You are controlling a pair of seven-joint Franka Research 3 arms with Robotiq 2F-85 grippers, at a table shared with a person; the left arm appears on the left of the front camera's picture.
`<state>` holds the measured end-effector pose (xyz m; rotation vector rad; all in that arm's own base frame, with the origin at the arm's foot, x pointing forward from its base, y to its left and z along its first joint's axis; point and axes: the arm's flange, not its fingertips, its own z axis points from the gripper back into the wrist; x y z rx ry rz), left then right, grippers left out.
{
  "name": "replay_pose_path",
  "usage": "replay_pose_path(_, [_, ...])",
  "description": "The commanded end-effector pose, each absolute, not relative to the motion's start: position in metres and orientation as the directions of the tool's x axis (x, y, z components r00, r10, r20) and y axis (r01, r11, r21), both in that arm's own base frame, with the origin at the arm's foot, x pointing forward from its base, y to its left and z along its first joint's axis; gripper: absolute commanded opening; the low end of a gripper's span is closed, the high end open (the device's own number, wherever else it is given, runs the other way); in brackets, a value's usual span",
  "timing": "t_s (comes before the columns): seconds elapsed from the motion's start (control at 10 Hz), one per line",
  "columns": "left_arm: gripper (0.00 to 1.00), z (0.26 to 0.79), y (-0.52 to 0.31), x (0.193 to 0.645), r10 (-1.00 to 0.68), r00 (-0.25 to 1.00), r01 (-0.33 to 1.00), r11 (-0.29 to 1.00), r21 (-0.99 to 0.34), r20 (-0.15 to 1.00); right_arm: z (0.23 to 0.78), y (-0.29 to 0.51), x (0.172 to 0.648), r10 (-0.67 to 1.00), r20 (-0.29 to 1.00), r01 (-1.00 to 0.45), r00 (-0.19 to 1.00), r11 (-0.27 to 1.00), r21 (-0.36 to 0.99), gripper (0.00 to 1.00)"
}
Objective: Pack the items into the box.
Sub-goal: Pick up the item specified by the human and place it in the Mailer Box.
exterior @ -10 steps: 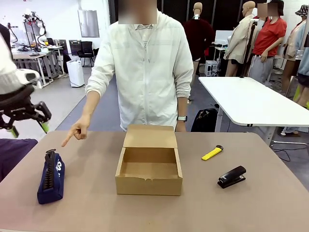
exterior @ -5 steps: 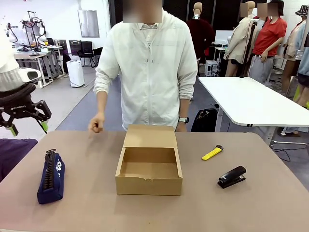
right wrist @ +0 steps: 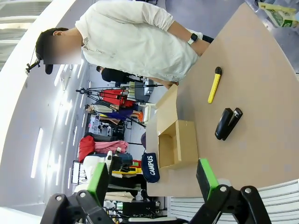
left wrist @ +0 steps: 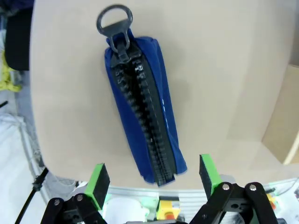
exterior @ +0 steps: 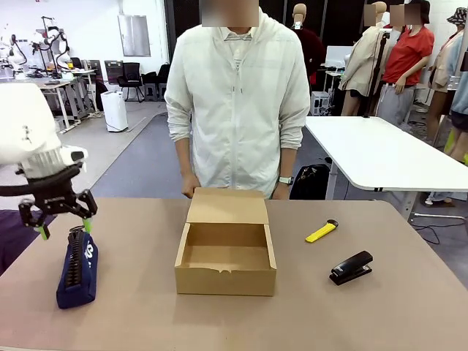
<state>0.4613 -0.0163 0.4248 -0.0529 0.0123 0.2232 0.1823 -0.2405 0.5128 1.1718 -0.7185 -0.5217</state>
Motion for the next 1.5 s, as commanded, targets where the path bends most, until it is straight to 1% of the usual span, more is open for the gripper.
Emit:
replay_pose_path(0.0, [1.00,0.388,-0.023,0.468,0.269,0.963,-0.267,0.962,-0.051,0.021,0.517,-0.243,0.185,-0.701,0.258,-0.032,0.665,0.318,0.948,1.00])
replay_pose_path(0.1, [1.00,0.363,-0.023,0.468,0.261,0.964,-0.264,0.960,-0.091,-0.039,0.517,-0.243,0.185,-0.701,0.258,-0.032,0.665,0.318,0.948,1.00])
replay_pose_path(0.2, [1.00,0.342,-0.020,0.467,0.292,0.956,-0.293,0.953,-0.083,-0.020,0.517,-0.243,0.185,-0.701,0.258,-0.032,0.665,0.318,0.948,1.00])
replay_pose_path(0.3, [1.00,0.329,-0.017,0.468,0.292,0.956,-0.294,0.952,-0.082,-0.040,0.517,-0.243,0.185,-0.701,0.258,-0.032,0.665,0.318,0.948,1.00])
replay_pose_path(0.4, [1.00,0.323,-0.017,0.468,0.285,0.956,-0.291,0.952,-0.095,-0.065,0.517,-0.243,0.185,-0.701,0.258,-0.032,0.665,0.318,0.948,1.00])
replay_pose_path(0.5, [1.00,0.321,-0.019,0.468,0.304,0.951,-0.308,0.948,-0.080,-0.058,0.517,-0.243,0.185,-0.701,0.258,-0.032,0.665,0.318,0.948,1.00])
replay_pose_path(0.6, [0.73,0.322,-0.021,0.470,0.309,0.950,-0.312,0.947,-0.076,-0.047,0.517,-0.243,0.185,-0.701,0.258,-0.032,0.665,0.318,0.948,1.00])
replay_pose_path(0.7, [0.13,0.322,-0.022,0.469,0.298,0.954,-0.301,0.950,-0.079,-0.041,0.517,-0.243,0.185,-0.701,0.258,-0.032,0.665,0.318,0.948,1.00])
replay_pose_path(0.8, [0.00,0.322,-0.022,0.470,0.298,0.953,-0.301,0.951,-0.072,-0.043,0.517,-0.243,0.185,-0.701,0.258,-0.032,0.665,0.318,0.948,1.00])
replay_pose_path(1.4, [0.00,0.322,-0.018,0.468,0.298,0.953,-0.301,0.952,-0.058,-0.048,0.517,-0.243,0.185,-0.701,0.258,-0.032,0.665,0.318,0.948,1.00])
